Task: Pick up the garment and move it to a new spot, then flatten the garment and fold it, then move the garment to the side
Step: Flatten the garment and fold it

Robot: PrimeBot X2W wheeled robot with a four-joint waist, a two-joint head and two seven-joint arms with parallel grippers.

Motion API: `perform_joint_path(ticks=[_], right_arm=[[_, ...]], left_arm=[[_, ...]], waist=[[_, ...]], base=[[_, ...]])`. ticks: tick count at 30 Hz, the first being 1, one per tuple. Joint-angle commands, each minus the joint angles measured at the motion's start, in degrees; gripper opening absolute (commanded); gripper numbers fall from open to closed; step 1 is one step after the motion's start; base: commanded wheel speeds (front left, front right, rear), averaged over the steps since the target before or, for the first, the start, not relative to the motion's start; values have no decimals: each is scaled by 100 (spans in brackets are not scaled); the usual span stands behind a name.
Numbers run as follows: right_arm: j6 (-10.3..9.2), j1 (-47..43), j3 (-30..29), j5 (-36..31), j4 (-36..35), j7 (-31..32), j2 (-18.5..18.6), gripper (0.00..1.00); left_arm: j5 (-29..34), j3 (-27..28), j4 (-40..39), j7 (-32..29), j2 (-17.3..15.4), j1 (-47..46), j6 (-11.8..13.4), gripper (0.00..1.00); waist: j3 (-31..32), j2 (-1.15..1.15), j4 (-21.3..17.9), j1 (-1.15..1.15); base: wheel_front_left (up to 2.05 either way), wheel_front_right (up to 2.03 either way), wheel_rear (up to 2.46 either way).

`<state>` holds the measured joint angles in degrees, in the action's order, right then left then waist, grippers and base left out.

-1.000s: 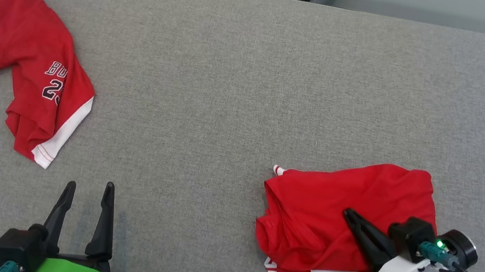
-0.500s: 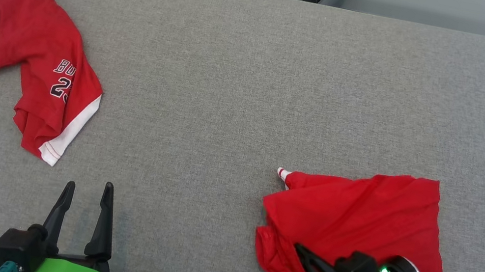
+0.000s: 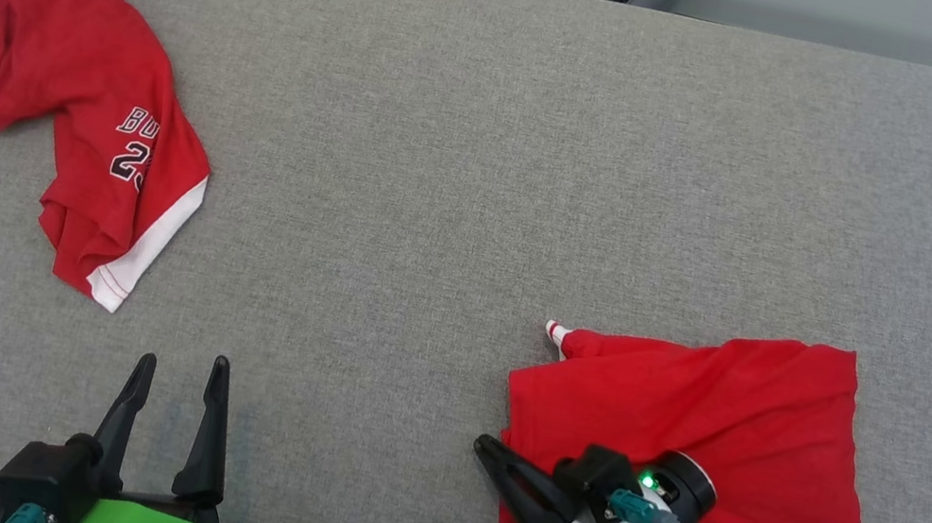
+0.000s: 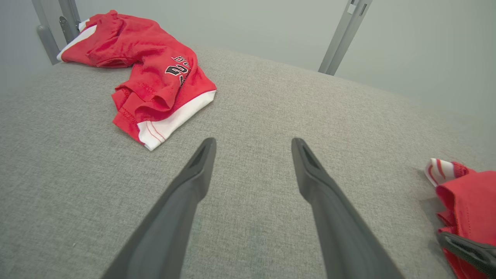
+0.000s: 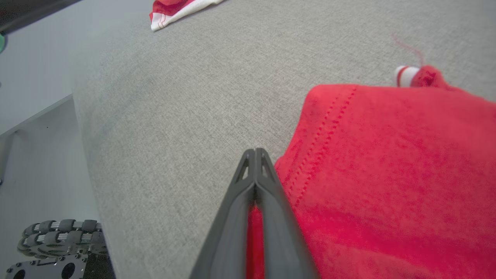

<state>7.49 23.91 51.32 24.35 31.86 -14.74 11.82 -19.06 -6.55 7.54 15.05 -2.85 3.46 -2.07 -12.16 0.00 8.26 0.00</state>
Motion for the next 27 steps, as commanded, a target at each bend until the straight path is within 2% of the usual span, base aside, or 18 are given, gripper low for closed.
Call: perform_joint_path(ticks=[1,5,9,13,20,27], right_arm=[[-1,71,67,35,-3,-47,-91,0],[-3,61,94,-61,-245,-48,-10,0],[-3,-216,-76,-243,-806,-49,325,0],[-3,-692,-670,-386,-1442,-50,684,0],[-4,-1837,-2131,-822,-2241,63,1106,0],[-3,-2568,-2822,-1016,-2399,94,966,0]], left_arm=[[-51,15,3,15,-10,-35,16,100],[-79,23,-31,15,-10,3,52,100],[-85,82,-56,15,-10,99,64,100],[-112,140,-88,15,-10,177,90,100],[-137,127,-186,15,-9,254,109,100],[-185,2,-141,14,-10,275,134,100]], waist=[[-5,0,12,0],[4,0,17,0],[62,0,-23,0],[171,0,-88,0],[297,0,-207,0],[419,0,-156,0]], base=[[0,0,0],[0,0,0],[0,0,0],[0,0,0],[0,0,0],[0,0,0]])
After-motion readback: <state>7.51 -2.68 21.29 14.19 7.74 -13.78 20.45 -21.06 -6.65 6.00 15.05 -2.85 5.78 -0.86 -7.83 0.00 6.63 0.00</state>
